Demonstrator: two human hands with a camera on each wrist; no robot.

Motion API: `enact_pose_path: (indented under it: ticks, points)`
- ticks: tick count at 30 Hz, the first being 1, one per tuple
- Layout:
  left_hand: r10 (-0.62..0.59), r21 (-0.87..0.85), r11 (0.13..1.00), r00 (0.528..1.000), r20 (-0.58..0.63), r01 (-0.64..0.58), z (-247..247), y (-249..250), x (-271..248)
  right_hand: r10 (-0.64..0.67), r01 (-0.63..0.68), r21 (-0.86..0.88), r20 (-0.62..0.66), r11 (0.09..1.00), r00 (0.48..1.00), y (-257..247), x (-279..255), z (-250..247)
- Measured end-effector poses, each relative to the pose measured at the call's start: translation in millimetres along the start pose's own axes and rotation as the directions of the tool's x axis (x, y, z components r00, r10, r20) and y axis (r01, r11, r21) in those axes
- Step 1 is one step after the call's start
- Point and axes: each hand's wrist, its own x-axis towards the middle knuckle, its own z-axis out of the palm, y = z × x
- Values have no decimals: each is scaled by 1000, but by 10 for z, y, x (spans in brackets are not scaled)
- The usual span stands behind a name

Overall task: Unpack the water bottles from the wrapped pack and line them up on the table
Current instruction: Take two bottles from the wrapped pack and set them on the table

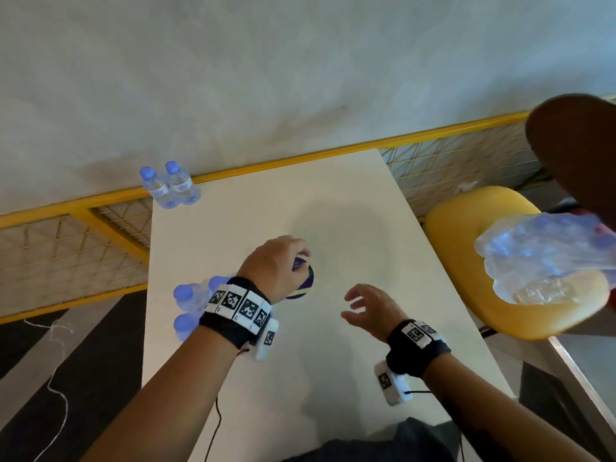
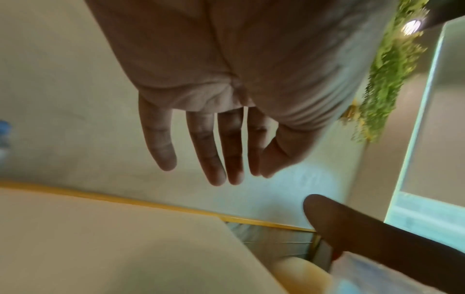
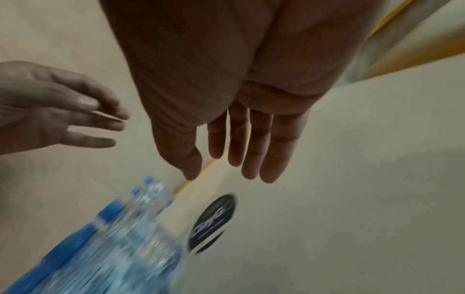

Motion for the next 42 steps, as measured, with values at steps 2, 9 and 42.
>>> enact_pose_path:
  ticks: [2,9,42]
  points:
    - [77,-103,992,997,23,-74,246,462,157,102,-101,16,-71,995,992,396,-211,-415]
    - [267,-204,958,889,373,-202,1639,2031,736,501,-441,238,-427,865,752,1917,-969,-1789]
    - [-121,8,992,914,386,128,3529,3799,3046,548,-503,217,-340,837,764,3631,-255,-3347]
